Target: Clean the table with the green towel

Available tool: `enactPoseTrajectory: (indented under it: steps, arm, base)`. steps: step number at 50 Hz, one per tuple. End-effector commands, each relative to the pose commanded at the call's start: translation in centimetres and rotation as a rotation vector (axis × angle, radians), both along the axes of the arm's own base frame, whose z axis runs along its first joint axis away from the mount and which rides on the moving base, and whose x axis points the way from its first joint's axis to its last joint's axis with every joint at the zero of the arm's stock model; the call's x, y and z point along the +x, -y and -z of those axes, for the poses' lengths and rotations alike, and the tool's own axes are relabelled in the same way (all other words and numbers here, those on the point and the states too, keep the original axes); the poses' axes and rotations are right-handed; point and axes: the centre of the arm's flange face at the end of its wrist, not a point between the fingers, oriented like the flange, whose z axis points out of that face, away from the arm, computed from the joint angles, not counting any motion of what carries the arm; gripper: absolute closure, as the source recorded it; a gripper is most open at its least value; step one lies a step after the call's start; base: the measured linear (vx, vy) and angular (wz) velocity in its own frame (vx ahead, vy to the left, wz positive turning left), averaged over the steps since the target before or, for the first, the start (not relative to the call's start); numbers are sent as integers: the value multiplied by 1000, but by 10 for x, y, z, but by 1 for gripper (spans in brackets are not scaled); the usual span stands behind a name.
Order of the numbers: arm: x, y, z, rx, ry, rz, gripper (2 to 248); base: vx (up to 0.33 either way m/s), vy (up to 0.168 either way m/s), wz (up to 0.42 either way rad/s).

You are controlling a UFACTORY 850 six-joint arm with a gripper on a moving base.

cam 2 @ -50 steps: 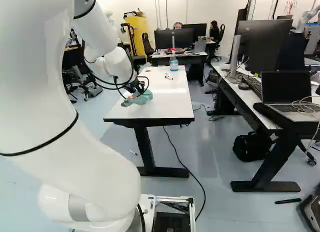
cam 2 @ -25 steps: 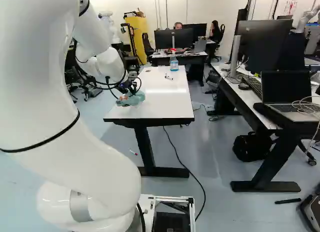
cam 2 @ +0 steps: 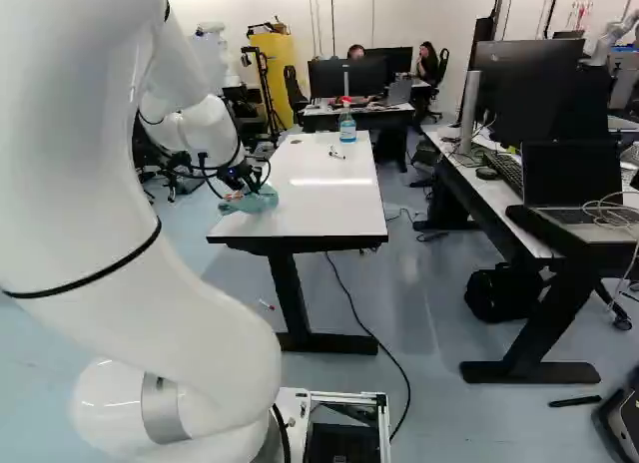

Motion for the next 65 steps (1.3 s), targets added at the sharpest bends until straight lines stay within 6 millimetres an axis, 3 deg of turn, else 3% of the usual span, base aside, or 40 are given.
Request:
enactPoseTrajectory:
  steps: [5, 6, 10, 11, 15, 16, 20, 21, 26, 27, 31, 32, 65]
  arm:
    - [0, 0, 0, 0, 0, 0, 206]
    - [0, 0, 0, 0, 0, 0, 189]
    - [0, 0, 0, 0, 0, 0, 189]
    - [0, 0, 0, 0, 0, 0, 154]
    - [0, 0, 0, 0, 0, 0, 154]
    - [0, 0, 0, 0, 0, 0, 119]
    - [0, 0, 0, 0, 0, 0, 119]
    - [0, 0, 0, 0, 0, 0, 83]
    - [0, 0, 0, 0, 0, 0, 83]
    - [0, 0, 0, 0, 0, 0, 47]
    - [0, 0, 0, 0, 0, 0, 47]
    - [0, 0, 0, 0, 0, 0, 9]
    - [0, 0, 0, 0, 0, 0, 3]
  base:
    - [0, 0, 0]
    - [0, 0, 0]
    - [0, 0, 0]
    - [0, 0, 0]
    - [0, 0, 0]
    - [0, 0, 0]
    - [0, 0, 0]
    - [0, 0, 0]
    - [0, 0, 0]
    - [0, 0, 0]
    - [0, 0, 0]
    - [0, 0, 0]
    - [0, 0, 0]
